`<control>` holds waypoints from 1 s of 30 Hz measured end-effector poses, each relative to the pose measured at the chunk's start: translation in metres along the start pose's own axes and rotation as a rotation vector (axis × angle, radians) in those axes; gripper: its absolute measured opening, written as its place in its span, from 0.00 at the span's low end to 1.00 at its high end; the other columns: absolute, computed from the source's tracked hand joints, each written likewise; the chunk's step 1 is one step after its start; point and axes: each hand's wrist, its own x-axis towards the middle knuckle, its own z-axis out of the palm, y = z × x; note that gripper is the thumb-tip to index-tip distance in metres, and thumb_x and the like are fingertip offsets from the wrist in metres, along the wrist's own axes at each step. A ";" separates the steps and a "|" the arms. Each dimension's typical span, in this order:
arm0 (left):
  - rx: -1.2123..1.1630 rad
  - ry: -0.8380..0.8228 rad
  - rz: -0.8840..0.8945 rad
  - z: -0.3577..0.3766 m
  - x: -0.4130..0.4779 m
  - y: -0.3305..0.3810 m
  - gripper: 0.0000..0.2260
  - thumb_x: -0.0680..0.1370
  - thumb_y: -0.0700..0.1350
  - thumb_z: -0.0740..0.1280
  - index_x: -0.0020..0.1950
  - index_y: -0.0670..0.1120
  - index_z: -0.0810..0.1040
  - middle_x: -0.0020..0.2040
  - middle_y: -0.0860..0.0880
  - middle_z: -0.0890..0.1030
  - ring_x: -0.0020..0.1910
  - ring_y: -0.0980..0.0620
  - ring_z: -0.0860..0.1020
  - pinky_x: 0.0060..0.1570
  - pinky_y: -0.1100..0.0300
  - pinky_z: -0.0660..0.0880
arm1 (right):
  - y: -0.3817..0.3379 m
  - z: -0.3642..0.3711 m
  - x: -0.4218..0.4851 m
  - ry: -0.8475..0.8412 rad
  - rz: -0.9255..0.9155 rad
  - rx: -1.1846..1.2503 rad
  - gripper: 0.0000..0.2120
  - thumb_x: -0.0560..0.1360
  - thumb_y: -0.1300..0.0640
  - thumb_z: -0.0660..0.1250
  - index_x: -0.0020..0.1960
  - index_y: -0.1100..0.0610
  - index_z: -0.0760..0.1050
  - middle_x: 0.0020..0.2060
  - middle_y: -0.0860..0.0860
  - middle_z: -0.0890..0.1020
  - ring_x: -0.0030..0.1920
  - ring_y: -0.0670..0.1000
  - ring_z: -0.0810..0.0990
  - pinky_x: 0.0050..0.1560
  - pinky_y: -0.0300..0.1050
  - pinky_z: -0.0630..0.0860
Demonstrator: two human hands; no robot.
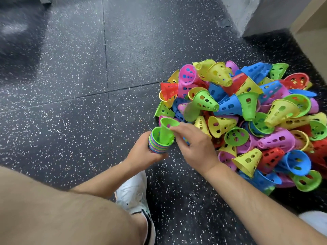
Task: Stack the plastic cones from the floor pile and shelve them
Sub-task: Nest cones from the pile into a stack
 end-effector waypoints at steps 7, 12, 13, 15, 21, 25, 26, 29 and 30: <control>0.022 0.062 0.109 -0.012 0.003 0.001 0.19 0.68 0.32 0.79 0.49 0.52 0.80 0.41 0.44 0.83 0.37 0.57 0.75 0.39 0.49 0.79 | -0.016 0.015 0.007 -0.360 0.272 0.134 0.18 0.82 0.55 0.60 0.71 0.52 0.70 0.64 0.48 0.77 0.63 0.46 0.75 0.65 0.42 0.70; 0.054 0.179 0.042 -0.013 -0.002 -0.023 0.19 0.64 0.48 0.80 0.49 0.56 0.77 0.47 0.52 0.80 0.45 0.56 0.80 0.47 0.58 0.76 | -0.001 0.030 0.029 -0.437 0.323 -0.098 0.19 0.77 0.66 0.58 0.67 0.60 0.72 0.64 0.57 0.72 0.66 0.57 0.71 0.68 0.45 0.66; 0.056 0.182 0.038 -0.011 -0.006 -0.028 0.19 0.64 0.50 0.79 0.50 0.58 0.76 0.48 0.53 0.80 0.47 0.59 0.79 0.48 0.61 0.75 | 0.002 0.033 0.034 -0.490 0.343 -0.166 0.21 0.76 0.66 0.58 0.67 0.58 0.72 0.66 0.57 0.70 0.67 0.58 0.70 0.68 0.49 0.67; 0.081 0.190 0.022 -0.007 -0.012 -0.042 0.22 0.64 0.56 0.78 0.54 0.60 0.75 0.52 0.56 0.79 0.52 0.61 0.78 0.53 0.63 0.74 | 0.005 0.041 0.043 -0.612 0.368 -0.314 0.24 0.75 0.64 0.59 0.71 0.55 0.69 0.69 0.59 0.65 0.68 0.61 0.67 0.67 0.53 0.69; 0.076 0.245 -0.003 -0.004 -0.012 -0.060 0.28 0.64 0.53 0.81 0.62 0.60 0.75 0.58 0.55 0.80 0.58 0.54 0.79 0.62 0.48 0.76 | 0.010 0.060 0.059 -0.819 0.119 -0.759 0.29 0.75 0.64 0.65 0.74 0.59 0.62 0.78 0.65 0.52 0.69 0.62 0.66 0.62 0.52 0.73; 0.082 0.258 -0.001 -0.006 -0.008 -0.061 0.29 0.64 0.55 0.81 0.61 0.64 0.73 0.58 0.56 0.79 0.59 0.55 0.79 0.63 0.49 0.76 | 0.016 0.053 0.067 -0.759 0.058 -0.770 0.22 0.76 0.68 0.63 0.70 0.63 0.67 0.79 0.61 0.51 0.66 0.59 0.70 0.56 0.50 0.75; 0.080 0.259 -0.006 -0.006 -0.008 -0.061 0.29 0.63 0.56 0.81 0.61 0.66 0.73 0.59 0.56 0.79 0.59 0.55 0.79 0.63 0.49 0.76 | 0.016 0.050 0.066 -0.743 0.052 -0.757 0.20 0.76 0.68 0.62 0.68 0.63 0.69 0.79 0.60 0.53 0.65 0.59 0.70 0.55 0.50 0.75; 0.084 0.280 -0.010 -0.003 -0.008 -0.061 0.28 0.62 0.59 0.79 0.57 0.69 0.72 0.58 0.56 0.80 0.58 0.55 0.79 0.61 0.49 0.77 | 0.022 0.045 0.056 -0.690 0.079 -0.684 0.15 0.77 0.69 0.62 0.64 0.64 0.73 0.76 0.59 0.59 0.66 0.59 0.70 0.57 0.51 0.76; 0.089 0.284 -0.008 -0.002 -0.007 -0.059 0.27 0.62 0.60 0.78 0.58 0.68 0.72 0.57 0.56 0.80 0.58 0.54 0.79 0.61 0.49 0.77 | 0.024 0.043 0.052 -0.657 0.106 -0.642 0.13 0.78 0.67 0.63 0.63 0.65 0.73 0.76 0.60 0.60 0.68 0.59 0.69 0.60 0.53 0.76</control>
